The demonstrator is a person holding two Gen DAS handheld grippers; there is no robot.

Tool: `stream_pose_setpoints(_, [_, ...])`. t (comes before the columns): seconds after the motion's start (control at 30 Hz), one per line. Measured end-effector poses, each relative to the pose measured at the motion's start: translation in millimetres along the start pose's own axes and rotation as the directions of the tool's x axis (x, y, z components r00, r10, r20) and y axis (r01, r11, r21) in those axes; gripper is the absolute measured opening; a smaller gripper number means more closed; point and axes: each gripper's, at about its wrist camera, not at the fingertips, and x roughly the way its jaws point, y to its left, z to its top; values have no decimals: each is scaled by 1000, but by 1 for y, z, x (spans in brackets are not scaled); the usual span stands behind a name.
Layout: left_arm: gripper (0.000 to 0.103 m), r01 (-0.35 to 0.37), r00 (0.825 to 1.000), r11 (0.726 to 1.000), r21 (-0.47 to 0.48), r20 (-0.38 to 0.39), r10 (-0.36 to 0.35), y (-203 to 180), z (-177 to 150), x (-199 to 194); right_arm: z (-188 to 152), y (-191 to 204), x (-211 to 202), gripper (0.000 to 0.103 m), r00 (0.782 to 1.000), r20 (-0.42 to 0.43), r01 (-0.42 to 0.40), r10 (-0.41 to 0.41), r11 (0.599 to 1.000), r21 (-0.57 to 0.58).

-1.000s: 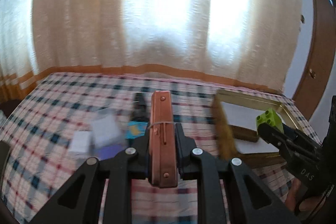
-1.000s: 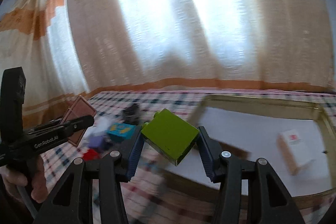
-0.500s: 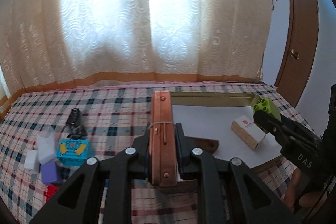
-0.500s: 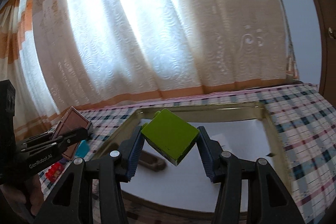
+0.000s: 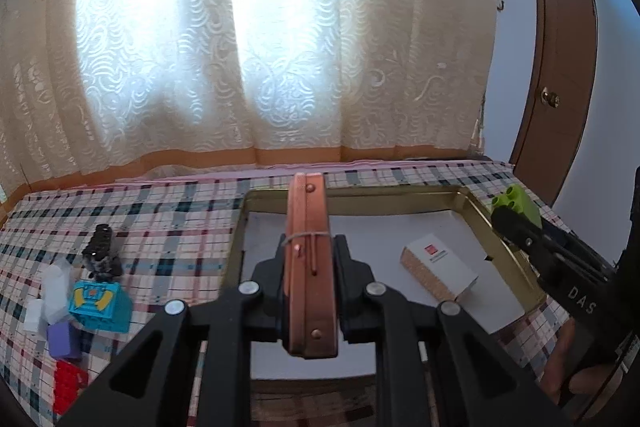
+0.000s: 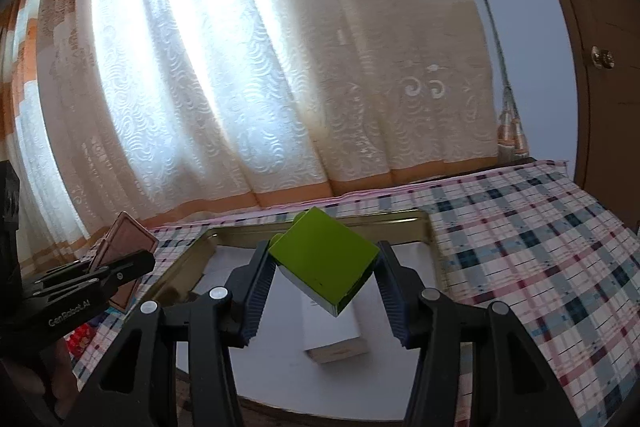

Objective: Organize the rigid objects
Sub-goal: 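Carry the green brick and copper case over the gold tray with both grippers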

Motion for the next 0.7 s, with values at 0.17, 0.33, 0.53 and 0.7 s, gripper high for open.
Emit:
stream_pose_setpoints(0.17, [17, -18, 1000, 1000, 10, 11, 17, -20, 3, 12, 2, -11, 2, 53, 999, 6, 48, -48, 999, -15])
stream_pose_setpoints(0.33, [17, 1, 1000, 1000, -7, 3, -1, -30, 2, 26, 1, -13, 10, 53, 994, -3, 107, -107, 993, -45])
stream_pose_setpoints(0.53, [17, -60, 997, 996, 60, 54, 56, -37, -2, 23, -1, -4, 16, 53, 988, 8, 156, -156, 982, -107])
stream_pose_setpoints(0.7, [17, -68, 997, 995, 68, 49, 65, -39, -6, 27, -3, -1, 16, 53, 983, 22, 185, -183, 974, -128])
